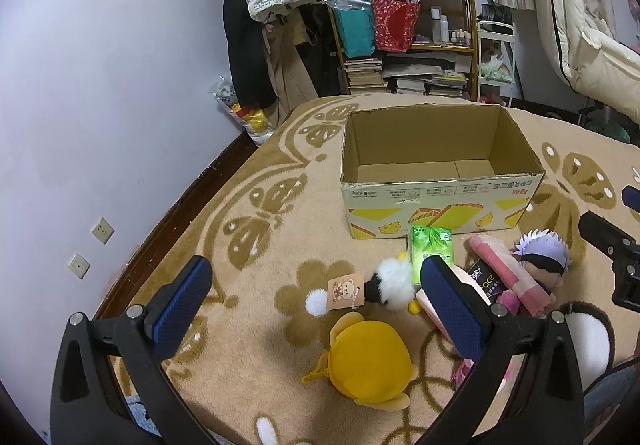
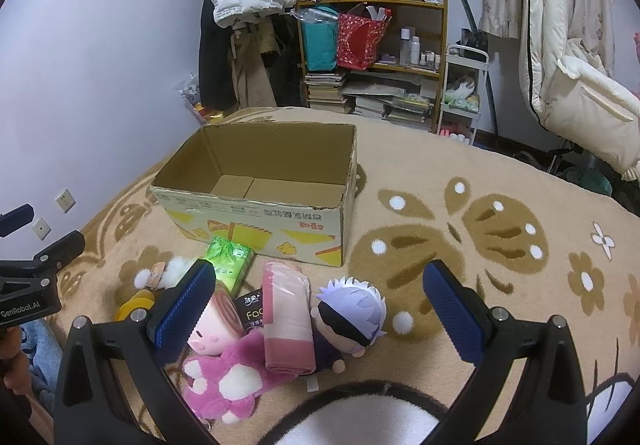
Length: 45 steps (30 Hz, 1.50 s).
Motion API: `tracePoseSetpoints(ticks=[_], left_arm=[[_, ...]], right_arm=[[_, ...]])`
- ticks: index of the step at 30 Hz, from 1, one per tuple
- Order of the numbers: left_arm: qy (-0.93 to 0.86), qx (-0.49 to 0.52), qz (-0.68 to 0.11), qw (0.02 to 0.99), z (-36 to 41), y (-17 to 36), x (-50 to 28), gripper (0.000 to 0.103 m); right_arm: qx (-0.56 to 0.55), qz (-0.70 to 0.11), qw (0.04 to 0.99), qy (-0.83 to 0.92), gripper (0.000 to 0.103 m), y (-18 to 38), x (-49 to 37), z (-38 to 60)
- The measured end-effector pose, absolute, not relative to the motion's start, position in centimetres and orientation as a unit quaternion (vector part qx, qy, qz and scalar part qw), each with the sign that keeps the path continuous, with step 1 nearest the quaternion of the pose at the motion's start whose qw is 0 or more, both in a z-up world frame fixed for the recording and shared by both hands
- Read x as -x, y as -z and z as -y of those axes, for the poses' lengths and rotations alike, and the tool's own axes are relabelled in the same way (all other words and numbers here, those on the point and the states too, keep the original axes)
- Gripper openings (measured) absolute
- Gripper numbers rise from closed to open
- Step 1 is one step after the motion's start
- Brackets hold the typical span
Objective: Organize soft objects
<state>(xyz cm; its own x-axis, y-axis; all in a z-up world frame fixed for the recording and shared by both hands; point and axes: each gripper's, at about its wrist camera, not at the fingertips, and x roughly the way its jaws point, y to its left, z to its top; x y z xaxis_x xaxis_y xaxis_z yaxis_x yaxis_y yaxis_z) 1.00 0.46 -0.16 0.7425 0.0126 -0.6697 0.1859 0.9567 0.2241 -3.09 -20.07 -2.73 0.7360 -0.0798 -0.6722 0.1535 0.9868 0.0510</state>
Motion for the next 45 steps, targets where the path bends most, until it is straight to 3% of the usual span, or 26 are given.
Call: tracePoseSetpoints(ticks=[30, 45], left_arm=[[0.042, -0.139, -0.367, 0.919, -0.7, 0.8, -1.2, 0.103], [0.047, -0.091, -0.438, 0.893, -2.1, 3.8, -3.3, 0.103]], right_arm=[[-0.048, -0.359, 0.93, 0.061, 0.103, 2.9, 3.0, 19.9], [-0.061, -0.389, 0.919, 0.017, 0.103, 4.9, 1.4, 19.4]])
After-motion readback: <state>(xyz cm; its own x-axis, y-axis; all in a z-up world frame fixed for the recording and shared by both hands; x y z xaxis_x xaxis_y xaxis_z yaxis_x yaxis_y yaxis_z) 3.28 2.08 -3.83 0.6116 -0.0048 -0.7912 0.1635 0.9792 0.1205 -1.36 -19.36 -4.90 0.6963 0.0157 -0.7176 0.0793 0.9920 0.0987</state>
